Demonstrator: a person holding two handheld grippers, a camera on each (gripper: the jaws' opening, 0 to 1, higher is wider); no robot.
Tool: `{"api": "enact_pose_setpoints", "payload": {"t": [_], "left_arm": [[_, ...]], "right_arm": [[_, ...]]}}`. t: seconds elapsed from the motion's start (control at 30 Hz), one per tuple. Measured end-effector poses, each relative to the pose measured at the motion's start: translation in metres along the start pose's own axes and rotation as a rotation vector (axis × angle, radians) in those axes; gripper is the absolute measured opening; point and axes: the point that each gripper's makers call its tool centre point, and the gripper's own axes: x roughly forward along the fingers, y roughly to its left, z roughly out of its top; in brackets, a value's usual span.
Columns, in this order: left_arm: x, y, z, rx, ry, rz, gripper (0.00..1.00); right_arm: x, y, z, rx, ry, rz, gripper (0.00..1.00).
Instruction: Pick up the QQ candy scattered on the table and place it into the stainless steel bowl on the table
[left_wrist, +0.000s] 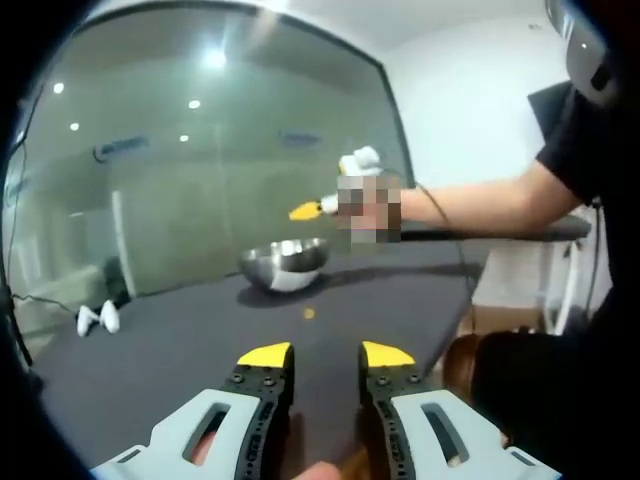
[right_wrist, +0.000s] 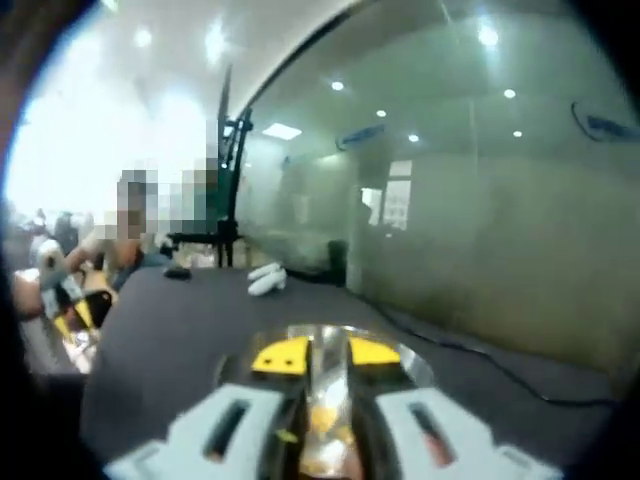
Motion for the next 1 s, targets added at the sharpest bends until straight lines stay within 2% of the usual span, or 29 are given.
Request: {"api": "enact_pose_setpoints", "payload": {"t": [0.1, 0.23, 0.47, 0.6, 0.7, 0.83, 1.0], "left_arm": [[0.000, -0.001, 0.001, 0.000, -0.004, -0.003, 0.27], [0.001, -0.003, 0.002, 0.001, -0.007, -0.004, 0.27], [0.001, -0.005, 0.004, 0.004, -0.013, -0.007, 0.27], [0.000, -0.005, 0.004, 0.003, -0.014, -0.006, 0.27], [0.001, -0.005, 0.004, 0.000, -0.016, -0.007, 0.27], [0.004, -0.007, 0.005, 0.000, -0.023, -0.014, 0.27], [0.005, -0.007, 0.007, 0.001, -0.030, -0.020, 0.27]], "right_arm": [[-0.007, 0.007, 0.003, 0.021, -0.015, 0.007, 0.14], [-0.013, 0.022, 0.010, 0.005, -0.035, 0.030, 0.14], [-0.021, 0.034, 0.017, -0.044, -0.028, 0.036, 0.16], [-0.036, 0.042, 0.017, -0.052, -0.033, 0.033, 0.16], [-0.050, 0.056, 0.015, -0.041, -0.058, 0.061, 0.16], [-0.071, 0.079, -0.004, -0.017, -0.058, 0.089, 0.16], [-0.088, 0.096, -0.043, 0.028, -0.022, 0.105, 0.17]]}}
